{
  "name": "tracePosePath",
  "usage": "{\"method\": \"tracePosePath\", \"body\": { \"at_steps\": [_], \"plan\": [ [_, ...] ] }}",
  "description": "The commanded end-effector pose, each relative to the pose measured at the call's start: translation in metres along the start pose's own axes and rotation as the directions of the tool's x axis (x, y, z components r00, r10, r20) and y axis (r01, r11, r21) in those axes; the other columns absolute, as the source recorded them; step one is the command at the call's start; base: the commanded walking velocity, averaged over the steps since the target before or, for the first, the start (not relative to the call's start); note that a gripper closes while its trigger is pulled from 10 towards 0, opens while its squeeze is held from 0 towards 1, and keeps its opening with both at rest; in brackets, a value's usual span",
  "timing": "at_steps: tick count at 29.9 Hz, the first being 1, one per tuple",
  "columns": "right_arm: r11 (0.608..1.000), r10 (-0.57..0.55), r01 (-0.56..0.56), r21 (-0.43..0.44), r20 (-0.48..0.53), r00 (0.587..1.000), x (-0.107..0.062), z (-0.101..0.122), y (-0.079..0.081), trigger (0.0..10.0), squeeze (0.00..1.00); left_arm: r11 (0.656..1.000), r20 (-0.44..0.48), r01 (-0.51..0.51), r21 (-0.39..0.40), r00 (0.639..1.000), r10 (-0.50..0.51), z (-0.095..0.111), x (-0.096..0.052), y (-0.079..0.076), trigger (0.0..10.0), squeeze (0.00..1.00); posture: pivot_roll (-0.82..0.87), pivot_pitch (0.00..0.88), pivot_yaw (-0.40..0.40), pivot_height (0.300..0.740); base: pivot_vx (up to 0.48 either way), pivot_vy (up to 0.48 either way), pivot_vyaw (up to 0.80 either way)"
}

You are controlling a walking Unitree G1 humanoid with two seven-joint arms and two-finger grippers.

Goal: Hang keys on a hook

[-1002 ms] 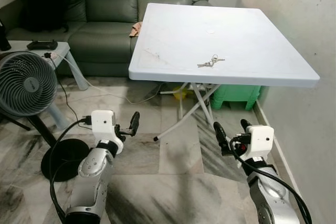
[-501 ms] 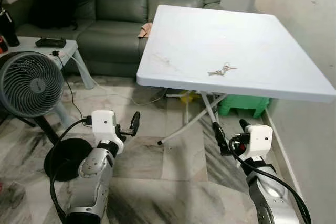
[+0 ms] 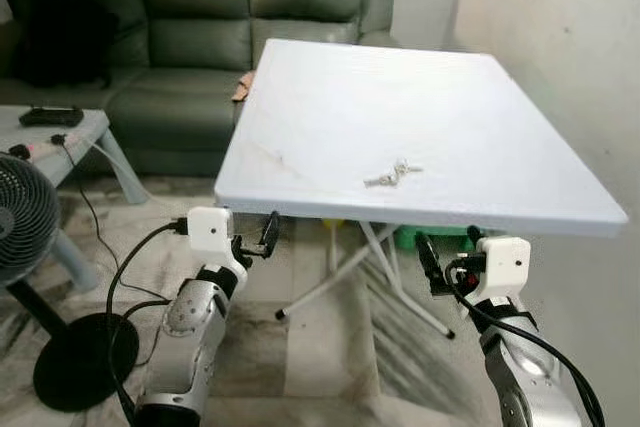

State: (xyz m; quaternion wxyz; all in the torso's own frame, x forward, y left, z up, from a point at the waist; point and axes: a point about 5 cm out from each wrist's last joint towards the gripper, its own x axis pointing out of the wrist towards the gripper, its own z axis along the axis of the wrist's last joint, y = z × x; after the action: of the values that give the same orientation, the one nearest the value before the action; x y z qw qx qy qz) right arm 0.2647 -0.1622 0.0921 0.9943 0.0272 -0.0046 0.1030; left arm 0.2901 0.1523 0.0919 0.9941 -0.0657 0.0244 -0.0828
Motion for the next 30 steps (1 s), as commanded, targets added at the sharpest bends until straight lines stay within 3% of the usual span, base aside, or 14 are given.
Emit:
{"method": "tracePosePath", "body": {
  "at_steps": [1,14,18,23,30],
  "plan": [
    [1.0,-0.015,0.015,-0.006,0.007,1.0,-0.003,0.003,-0.006,10.0,0.0,1.0,0.006,0.006,0.011,1.0,-0.006,0.002,0.002,-0.004,10.0,0.0,-0.03,0.016,-0.025,0.74,0.45,0.0,0.0],
    [1.0,-0.001,0.001,-0.009,0.004,1.0,-0.001,0.003,-0.005,10.0,0.0,1.0,0.0,0.007,0.01,1.0,-0.007,0.001,0.002,-0.006,10.0,0.0,-0.03,0.01,-0.028,0.74,0.439,0.0,0.0],
    [0.998,0.054,-0.054,-0.031,-0.005,0.999,0.002,0.004,-0.001,10.0,0.0,1.0,0.014,0.013,0.017,1.0,-0.013,0.001,0.001,-0.01,10.0,0.0,-0.03,0.008,-0.029,0.74,0.0,0.0,0.0],
    [0.989,0.135,-0.136,-0.062,-0.018,0.991,0.014,0.009,0.0,10.0,0.0,0.998,-0.001,0.058,0.019,0.998,-0.058,-0.002,-0.001,-0.019,10.0,0.0,-0.03,0.004,-0.034,0.74,0.0,0.0,0.0],
    [0.966,0.222,-0.223,-0.133,-0.025,0.975,0.037,0.024,-0.013,10.0,0.0,0.988,-0.017,0.15,0.032,0.989,-0.149,-0.008,-0.005,-0.034,10.0,0.0,-0.01,0.003,-0.046,0.74,0.0,0.0,0.0]
  ]
}}
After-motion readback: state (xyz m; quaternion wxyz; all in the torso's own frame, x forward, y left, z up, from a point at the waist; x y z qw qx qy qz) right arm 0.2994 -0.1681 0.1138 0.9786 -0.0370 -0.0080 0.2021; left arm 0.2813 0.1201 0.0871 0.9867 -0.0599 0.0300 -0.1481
